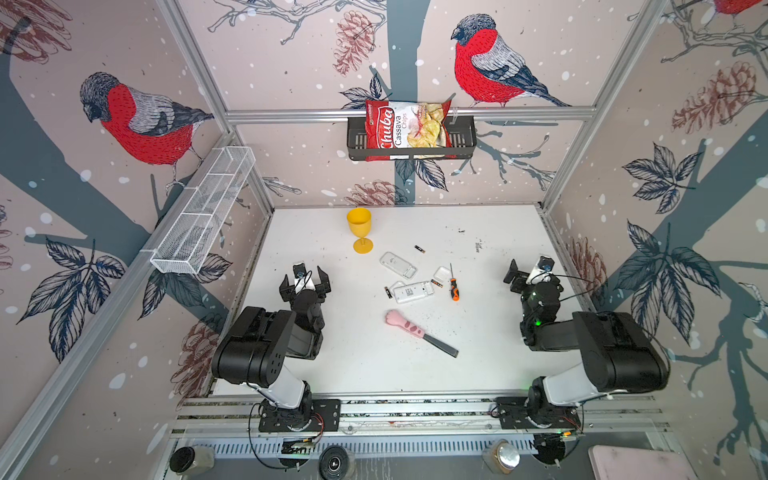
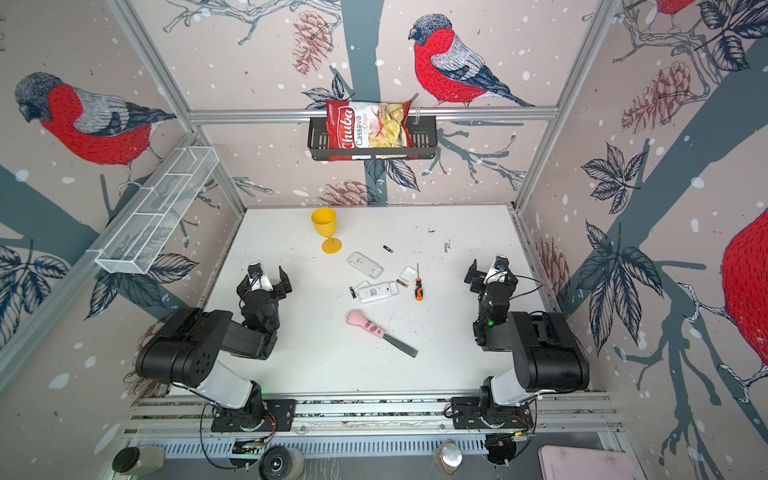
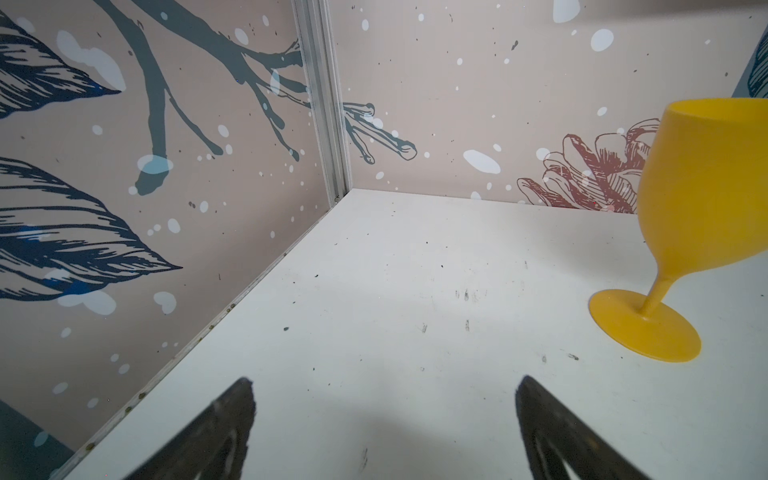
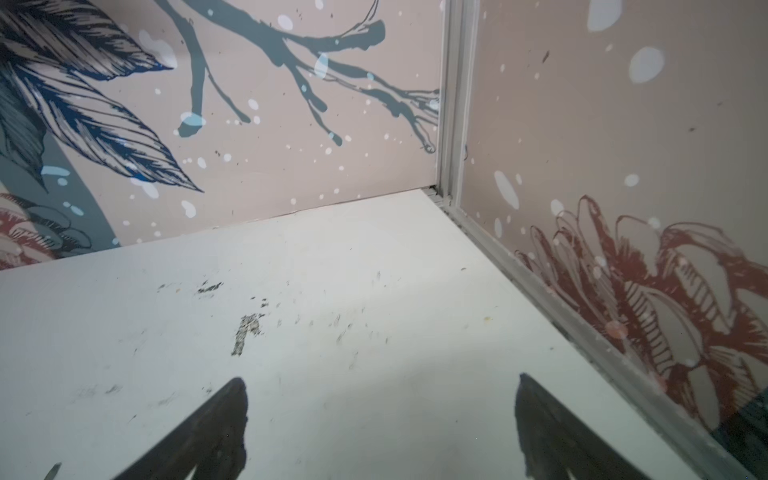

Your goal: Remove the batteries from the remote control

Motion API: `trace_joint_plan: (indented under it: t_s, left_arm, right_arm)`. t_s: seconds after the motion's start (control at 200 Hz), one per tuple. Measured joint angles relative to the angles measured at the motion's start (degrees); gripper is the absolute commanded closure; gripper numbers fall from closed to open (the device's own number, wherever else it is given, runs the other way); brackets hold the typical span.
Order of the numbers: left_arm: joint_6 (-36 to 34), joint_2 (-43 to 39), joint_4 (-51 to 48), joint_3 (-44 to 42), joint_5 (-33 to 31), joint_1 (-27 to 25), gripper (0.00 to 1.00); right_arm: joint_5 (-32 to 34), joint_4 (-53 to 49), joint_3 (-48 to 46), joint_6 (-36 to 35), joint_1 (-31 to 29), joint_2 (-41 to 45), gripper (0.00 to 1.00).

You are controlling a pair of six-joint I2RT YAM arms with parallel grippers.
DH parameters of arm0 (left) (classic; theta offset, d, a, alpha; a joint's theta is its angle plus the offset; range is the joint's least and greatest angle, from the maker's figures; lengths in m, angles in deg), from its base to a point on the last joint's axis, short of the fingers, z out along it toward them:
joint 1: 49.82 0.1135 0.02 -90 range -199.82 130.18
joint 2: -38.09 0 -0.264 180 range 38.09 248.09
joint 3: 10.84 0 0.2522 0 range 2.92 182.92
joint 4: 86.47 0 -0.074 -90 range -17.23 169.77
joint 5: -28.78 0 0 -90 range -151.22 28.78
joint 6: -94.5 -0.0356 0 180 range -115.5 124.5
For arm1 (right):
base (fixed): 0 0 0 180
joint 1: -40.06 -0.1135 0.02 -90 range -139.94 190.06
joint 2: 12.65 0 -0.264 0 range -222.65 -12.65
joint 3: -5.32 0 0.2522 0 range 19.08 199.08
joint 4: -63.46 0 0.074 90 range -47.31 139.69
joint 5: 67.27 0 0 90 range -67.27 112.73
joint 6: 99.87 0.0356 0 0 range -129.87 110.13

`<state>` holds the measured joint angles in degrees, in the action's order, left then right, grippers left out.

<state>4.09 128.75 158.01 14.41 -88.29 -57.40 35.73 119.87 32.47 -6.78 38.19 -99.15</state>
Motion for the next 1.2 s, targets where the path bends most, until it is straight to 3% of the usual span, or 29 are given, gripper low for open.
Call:
trace_joint_plan:
  t_s: [1.201]
  left_arm:
    - [-0.02,0.0,0.76,-0.22,0.0,-0.11,0.03]
  right_arm:
    - [-0.7,-1.7,-0.13,0.26,-0.85,0.17,0.01]
